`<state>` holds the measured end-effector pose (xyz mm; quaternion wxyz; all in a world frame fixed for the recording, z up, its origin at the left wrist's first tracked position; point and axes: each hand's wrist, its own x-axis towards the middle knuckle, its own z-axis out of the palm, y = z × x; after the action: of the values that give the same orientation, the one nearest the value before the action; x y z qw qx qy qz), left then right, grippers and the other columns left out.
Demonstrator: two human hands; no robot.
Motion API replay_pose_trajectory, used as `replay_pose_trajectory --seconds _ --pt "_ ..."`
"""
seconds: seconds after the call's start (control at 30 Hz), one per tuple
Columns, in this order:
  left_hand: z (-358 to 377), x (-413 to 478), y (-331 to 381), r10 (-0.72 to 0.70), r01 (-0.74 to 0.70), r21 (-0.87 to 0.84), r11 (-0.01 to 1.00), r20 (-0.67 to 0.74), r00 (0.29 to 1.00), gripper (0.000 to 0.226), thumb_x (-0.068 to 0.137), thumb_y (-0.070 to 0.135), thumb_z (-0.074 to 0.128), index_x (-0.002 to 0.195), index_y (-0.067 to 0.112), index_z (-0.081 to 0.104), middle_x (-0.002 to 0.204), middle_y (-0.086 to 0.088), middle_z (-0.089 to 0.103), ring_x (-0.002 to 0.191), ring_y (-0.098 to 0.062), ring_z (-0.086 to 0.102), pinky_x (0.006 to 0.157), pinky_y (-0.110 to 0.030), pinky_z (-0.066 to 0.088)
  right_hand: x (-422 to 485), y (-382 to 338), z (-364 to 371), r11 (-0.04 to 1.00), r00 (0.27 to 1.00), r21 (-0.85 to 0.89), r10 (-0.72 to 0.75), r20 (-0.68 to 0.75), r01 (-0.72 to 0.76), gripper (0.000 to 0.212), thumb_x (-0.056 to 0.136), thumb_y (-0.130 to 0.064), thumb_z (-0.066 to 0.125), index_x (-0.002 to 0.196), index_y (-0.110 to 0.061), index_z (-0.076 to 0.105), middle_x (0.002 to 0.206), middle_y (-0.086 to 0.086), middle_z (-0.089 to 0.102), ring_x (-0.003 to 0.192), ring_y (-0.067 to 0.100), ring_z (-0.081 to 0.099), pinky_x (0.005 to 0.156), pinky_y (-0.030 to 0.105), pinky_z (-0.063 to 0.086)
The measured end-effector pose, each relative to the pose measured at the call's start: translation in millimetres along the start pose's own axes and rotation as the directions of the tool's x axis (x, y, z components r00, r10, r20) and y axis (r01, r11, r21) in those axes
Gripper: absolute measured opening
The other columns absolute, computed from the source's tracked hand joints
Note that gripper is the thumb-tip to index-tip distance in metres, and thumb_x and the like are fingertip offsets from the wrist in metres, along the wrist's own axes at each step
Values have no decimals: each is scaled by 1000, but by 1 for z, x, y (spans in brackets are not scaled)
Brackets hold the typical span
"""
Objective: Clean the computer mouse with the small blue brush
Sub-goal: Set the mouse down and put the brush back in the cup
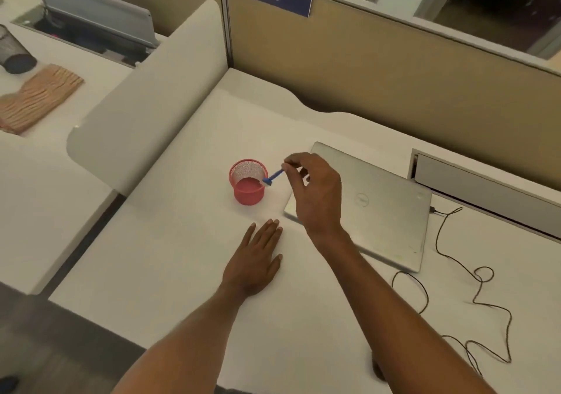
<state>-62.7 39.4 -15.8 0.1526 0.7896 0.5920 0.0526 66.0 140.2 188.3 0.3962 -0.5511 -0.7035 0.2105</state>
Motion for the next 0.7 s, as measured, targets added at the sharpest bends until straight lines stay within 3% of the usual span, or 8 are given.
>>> replay_pose_trajectory --seconds 0.17,0.3,0.43,0.7 --pt "1 0 -1 3 -4 -38 999 -42 999 65 111 43 32 168 13 21 176 -2 11 163 -13 0 133 -45 2 43 -1 46 995 991 -91 -35 126 47 13 98 -18 68 105 -12 77 101 3 77 89 16 67 78 20 48" --pt "2 1 0 -13 11 -44 999 -35 999 65 111 44 31 168 14 19 176 -1 9 162 -11 -5 133 -42 -4 57 6 73 968 955 -211 -69 287 133 17 100 -15 62 104 -12 78 99 6 78 92 25 67 81 35 51" --pt "2 1 1 -21 21 -46 999 -12 1000 66 112 46 27 169 16 14 176 -1 4 162 -12 -7 132 -43 -7 67 13 92 933 896 -316 -13 444 170 21 101 -17 59 103 -14 79 100 4 79 90 25 69 74 27 41" --pt "2 2 1 -45 46 -56 997 16 999 66 112 48 25 169 18 13 176 1 3 161 -9 -14 132 -42 -9 74 16 110 911 832 -379 77 549 166 22 95 -10 58 100 -14 79 99 7 78 90 30 69 74 31 44"
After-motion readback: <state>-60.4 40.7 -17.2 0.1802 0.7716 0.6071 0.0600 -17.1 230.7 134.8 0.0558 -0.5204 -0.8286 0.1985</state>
